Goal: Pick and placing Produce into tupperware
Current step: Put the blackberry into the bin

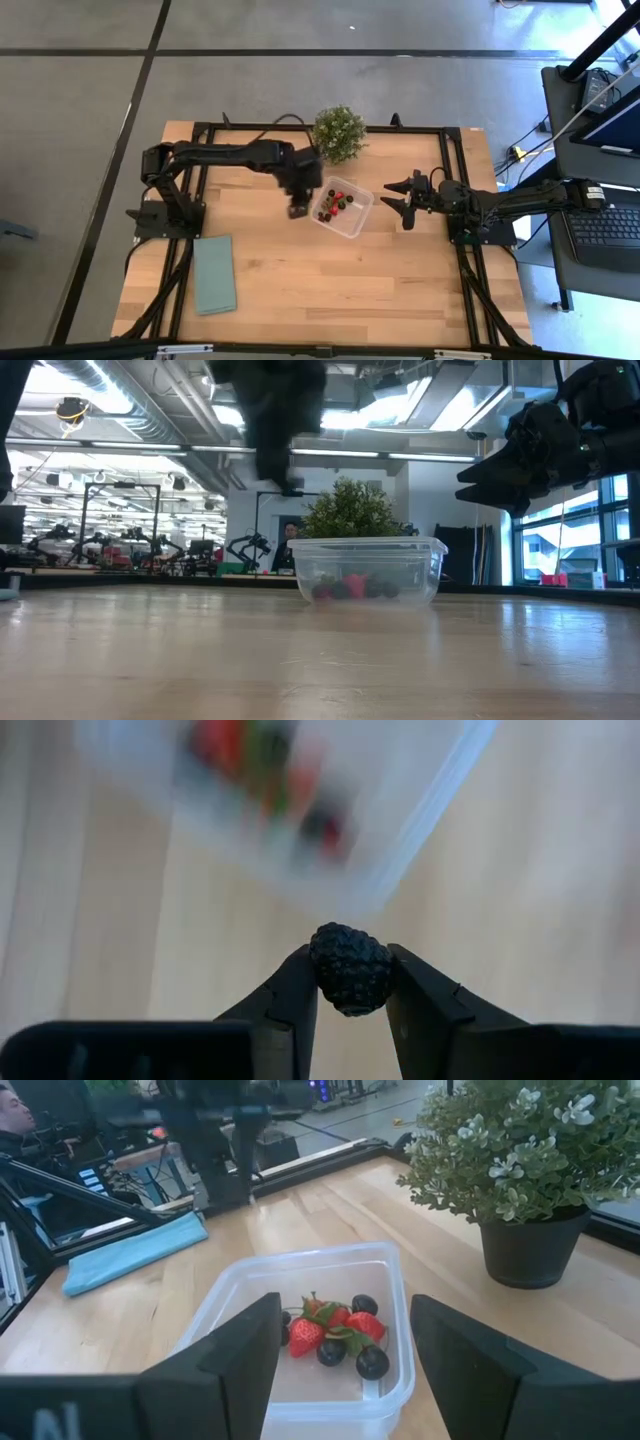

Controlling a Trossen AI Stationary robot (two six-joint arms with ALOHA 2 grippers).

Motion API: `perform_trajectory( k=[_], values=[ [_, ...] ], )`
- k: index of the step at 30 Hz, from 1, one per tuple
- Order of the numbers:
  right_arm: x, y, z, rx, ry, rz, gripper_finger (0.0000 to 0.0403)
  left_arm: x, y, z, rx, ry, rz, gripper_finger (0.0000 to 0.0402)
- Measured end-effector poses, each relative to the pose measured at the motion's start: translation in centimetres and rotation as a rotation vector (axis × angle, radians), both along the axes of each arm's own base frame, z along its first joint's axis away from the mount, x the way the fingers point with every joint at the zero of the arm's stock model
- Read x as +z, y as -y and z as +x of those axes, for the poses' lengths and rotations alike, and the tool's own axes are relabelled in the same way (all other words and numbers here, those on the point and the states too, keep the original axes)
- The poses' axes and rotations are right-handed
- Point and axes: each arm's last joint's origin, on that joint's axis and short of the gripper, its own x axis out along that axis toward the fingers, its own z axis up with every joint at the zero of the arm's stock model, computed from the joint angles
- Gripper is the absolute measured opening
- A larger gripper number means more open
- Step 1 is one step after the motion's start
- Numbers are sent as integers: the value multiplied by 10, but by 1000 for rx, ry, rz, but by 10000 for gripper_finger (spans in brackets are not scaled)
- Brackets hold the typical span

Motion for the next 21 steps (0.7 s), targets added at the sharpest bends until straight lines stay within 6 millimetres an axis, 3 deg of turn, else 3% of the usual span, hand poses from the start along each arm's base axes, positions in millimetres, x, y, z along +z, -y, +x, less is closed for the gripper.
perform_trajectory(
  k=[4,8,14,21],
  values=[
    [1,0,0,0,11,-1,226,20,-1,28,-28,336,-38,89],
    [2,0,0,0,19,0,226,27,-1,49,-19,534,7,97],
    [2,0,0,0,25,0,226,9,6,71,-15,583,55,93],
    [2,0,0,-2,27,8,226,-31,2,84,27,475,63,100]
  ],
)
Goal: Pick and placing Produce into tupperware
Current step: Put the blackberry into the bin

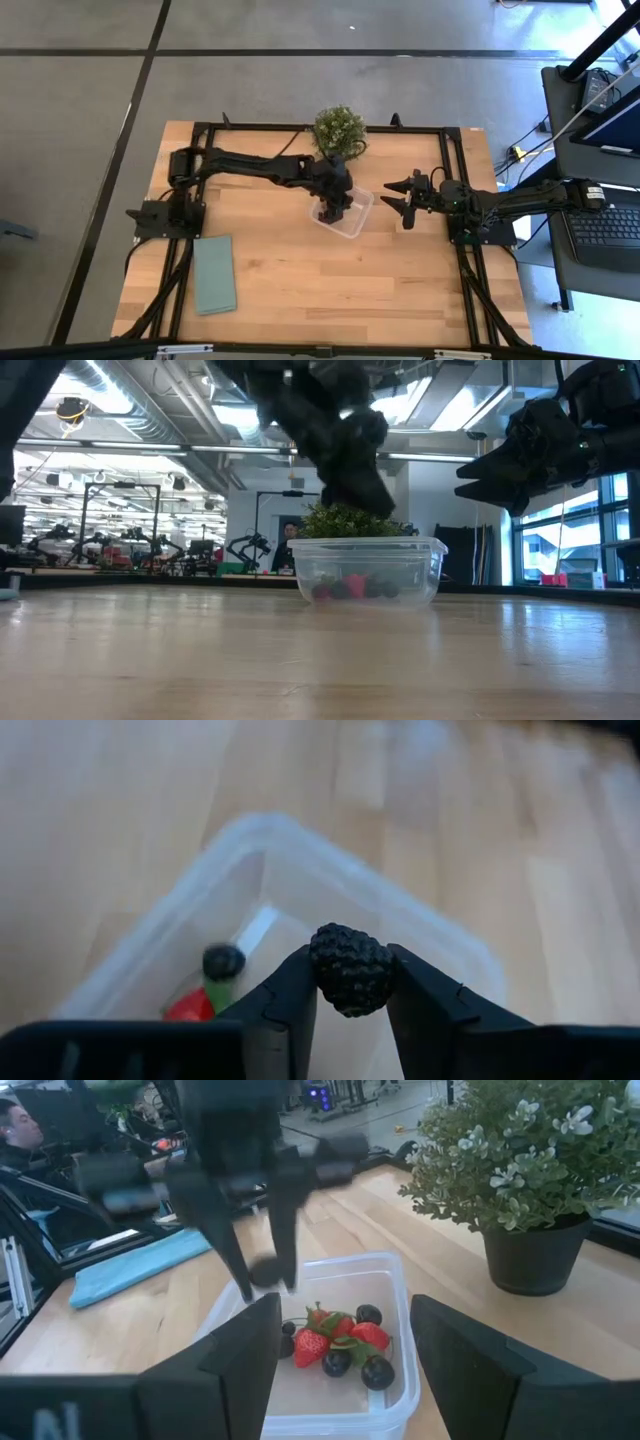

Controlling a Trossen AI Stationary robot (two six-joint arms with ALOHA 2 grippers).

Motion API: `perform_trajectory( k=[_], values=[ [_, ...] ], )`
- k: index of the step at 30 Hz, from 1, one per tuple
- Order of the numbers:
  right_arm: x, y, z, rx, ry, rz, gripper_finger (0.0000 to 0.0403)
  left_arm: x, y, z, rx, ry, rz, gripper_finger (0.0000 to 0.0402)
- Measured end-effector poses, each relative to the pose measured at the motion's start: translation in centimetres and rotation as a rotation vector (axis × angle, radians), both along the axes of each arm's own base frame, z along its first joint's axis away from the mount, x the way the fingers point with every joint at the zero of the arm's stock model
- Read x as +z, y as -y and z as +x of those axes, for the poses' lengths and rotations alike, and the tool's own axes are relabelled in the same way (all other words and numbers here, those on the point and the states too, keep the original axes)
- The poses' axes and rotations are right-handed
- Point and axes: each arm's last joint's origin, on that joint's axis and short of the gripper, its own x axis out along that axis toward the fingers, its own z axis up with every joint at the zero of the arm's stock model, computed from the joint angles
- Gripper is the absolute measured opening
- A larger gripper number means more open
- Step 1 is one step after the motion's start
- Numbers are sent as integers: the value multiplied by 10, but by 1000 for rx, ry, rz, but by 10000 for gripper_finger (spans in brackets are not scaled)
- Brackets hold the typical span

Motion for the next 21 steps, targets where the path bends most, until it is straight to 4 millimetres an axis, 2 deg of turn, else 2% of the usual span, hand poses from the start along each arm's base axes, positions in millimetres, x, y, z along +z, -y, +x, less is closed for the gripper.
perform_trajectory(
  k=[8,16,21],
  values=[
    [0,0,0,-2,4,18,226,-44,-2,10,3,-110,-28,93],
    [0,0,0,-2,6,22,226,-53,-5,8,66,-174,34,119],
    [0,0,0,-4,9,38,226,-56,-5,3,74,-237,36,108]
  ],
)
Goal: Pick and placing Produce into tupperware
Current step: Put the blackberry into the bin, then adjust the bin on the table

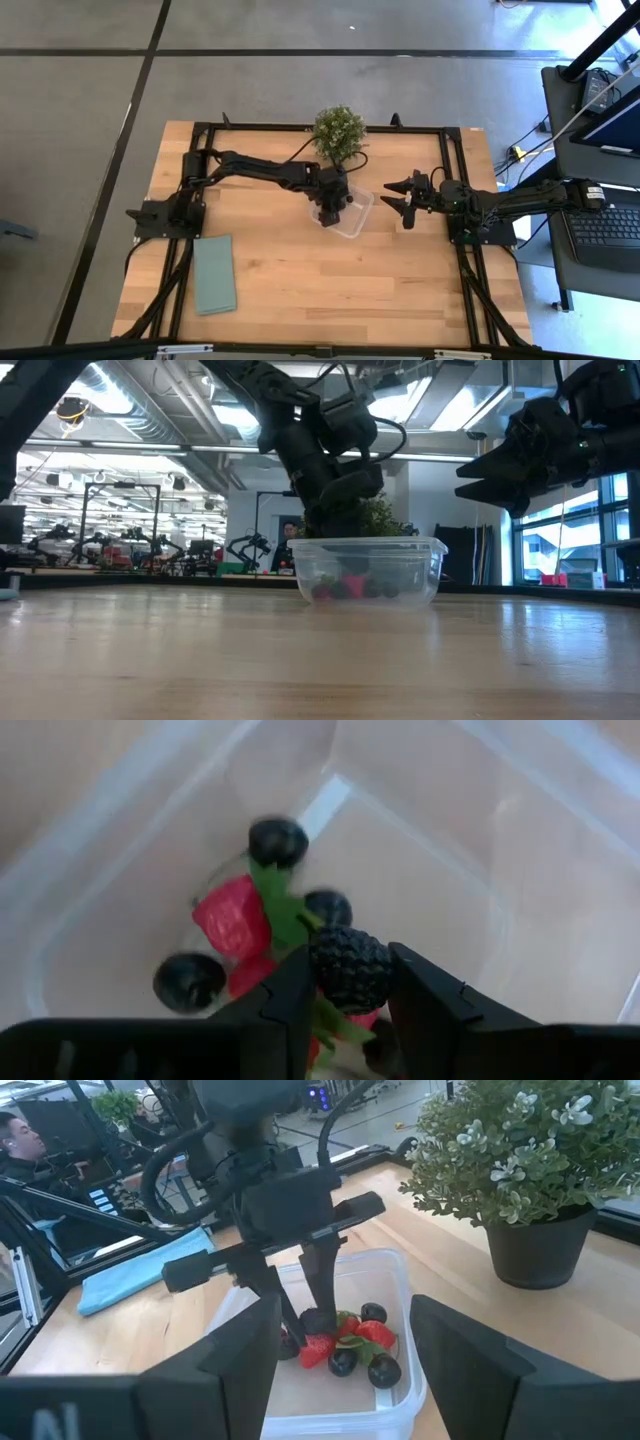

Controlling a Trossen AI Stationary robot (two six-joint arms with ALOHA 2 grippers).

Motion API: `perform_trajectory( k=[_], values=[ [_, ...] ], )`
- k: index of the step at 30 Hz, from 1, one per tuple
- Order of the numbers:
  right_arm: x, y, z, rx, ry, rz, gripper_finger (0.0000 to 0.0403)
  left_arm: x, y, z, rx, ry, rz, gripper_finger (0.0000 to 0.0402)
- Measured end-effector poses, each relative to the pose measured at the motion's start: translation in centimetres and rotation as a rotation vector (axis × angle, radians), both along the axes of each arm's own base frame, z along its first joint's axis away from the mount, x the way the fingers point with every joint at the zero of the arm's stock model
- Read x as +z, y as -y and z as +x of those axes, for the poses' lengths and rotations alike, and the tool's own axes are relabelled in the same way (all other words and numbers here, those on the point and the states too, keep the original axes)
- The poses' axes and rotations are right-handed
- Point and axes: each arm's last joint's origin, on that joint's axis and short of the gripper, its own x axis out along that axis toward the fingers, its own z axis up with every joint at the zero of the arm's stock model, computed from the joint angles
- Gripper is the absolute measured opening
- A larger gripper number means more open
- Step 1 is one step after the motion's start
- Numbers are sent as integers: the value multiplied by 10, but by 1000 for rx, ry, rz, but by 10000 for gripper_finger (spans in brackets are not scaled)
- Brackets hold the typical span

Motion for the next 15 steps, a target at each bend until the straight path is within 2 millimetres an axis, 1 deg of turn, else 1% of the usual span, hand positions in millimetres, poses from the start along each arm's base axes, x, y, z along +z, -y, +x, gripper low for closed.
perform_trajectory(
  k=[5,11,15],
  values=[
    [0,0,0,0,0,0,226,-1,0,-1,5,-14,8,105],
    [0,0,0,-1,1,3,226,-1,-1,-1,9,-16,23,141],
    [0,0,0,0,1,3,226,-1,-1,-1,8,-16,23,156]
  ],
)
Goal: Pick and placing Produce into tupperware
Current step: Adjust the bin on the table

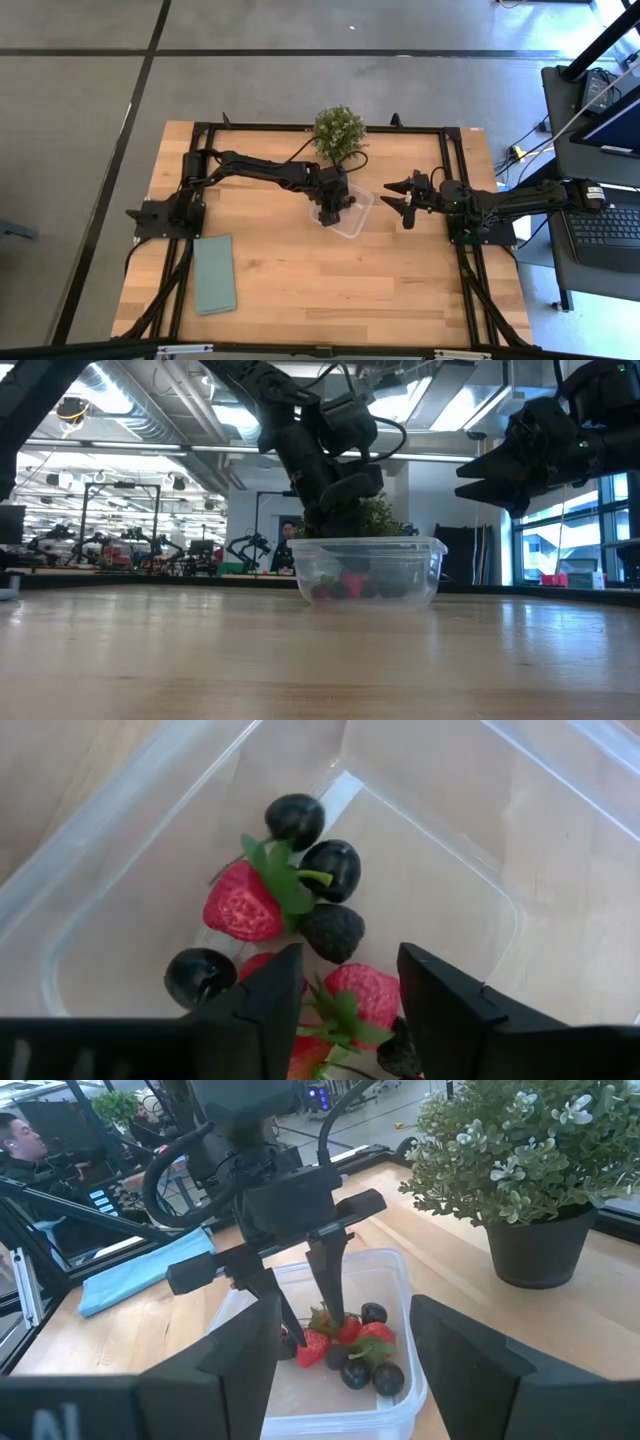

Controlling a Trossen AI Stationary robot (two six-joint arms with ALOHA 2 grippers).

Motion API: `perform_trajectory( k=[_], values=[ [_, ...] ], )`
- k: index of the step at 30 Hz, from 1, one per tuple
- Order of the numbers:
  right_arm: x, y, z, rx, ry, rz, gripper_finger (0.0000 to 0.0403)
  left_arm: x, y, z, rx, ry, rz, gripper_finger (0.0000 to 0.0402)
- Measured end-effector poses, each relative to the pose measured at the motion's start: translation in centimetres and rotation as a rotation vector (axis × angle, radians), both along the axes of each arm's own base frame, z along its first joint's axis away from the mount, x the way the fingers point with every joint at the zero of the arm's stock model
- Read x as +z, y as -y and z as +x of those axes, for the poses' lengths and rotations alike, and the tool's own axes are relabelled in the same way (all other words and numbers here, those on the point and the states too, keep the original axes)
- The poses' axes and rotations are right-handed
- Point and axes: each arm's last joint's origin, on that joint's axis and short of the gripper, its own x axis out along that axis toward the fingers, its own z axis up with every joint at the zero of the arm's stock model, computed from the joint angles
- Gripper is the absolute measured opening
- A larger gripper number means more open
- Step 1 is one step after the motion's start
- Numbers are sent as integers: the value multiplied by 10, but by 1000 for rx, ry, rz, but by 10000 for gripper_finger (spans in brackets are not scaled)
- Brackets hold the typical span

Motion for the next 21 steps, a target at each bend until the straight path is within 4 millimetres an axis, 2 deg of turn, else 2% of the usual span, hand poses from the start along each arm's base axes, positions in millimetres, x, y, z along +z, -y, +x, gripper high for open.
perform_trajectory(
  k=[6,15,21],
  values=[
    [0,0,0,-1,0,0,226,3,0,0,-14,10,11,169],
    [0,0,0,5,1,2,226,27,1,-14,-69,-30,96,186],
    [0,0,0,9,1,2,226,21,21,-22,-243,-163,186,179]
  ],
)
